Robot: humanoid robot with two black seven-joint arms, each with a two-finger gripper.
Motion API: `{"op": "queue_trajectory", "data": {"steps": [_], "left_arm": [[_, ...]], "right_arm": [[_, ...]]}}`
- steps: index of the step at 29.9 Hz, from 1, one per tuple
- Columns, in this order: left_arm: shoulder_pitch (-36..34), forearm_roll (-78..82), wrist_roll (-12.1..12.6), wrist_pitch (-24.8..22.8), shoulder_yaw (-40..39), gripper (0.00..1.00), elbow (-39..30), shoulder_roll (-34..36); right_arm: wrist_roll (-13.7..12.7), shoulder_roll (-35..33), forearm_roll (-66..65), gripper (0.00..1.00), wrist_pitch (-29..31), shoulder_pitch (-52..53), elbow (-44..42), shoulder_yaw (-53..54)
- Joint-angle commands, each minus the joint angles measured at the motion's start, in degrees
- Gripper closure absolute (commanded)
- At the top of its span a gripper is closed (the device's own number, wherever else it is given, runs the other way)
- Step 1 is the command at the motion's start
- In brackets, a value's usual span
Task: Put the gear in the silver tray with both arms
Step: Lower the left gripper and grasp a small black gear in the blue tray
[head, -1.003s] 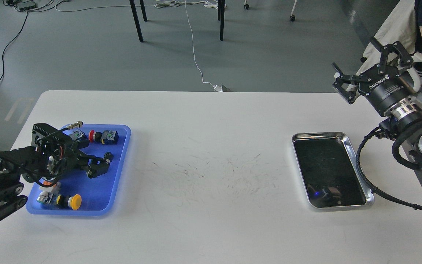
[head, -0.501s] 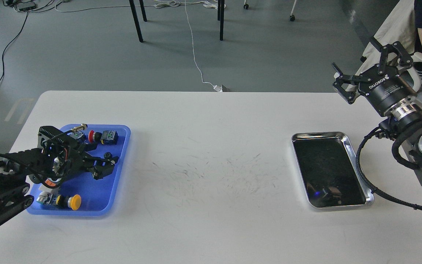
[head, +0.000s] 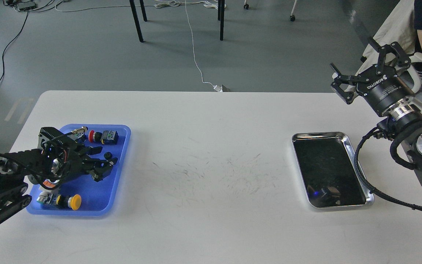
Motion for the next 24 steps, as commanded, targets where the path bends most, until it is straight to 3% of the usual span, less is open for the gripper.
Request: {"op": "queue_trajectory", "data": {"steps": [1,6,24], "left_arm": [[0.0,0.1,-0.8,0.3,0.2,0.54,0.4,-0.1],[-0.1,0.1,-1.0,0.4,0.2,0.60,1.5,-0.9],[-2.8,0.0,-2.6,3.4,3.6,0.65,7.0,-3.8]], "right_arm": [[0.0,0.0,0.0,0.01,0.0,0.0,-0.1,0.0],[0.0,0.1,0.0,0.01,0.0,0.0,-0.1,0.0],[0.0,0.2,-0.1,0.01,0.0,0.1,-0.2,-0.2]]}}
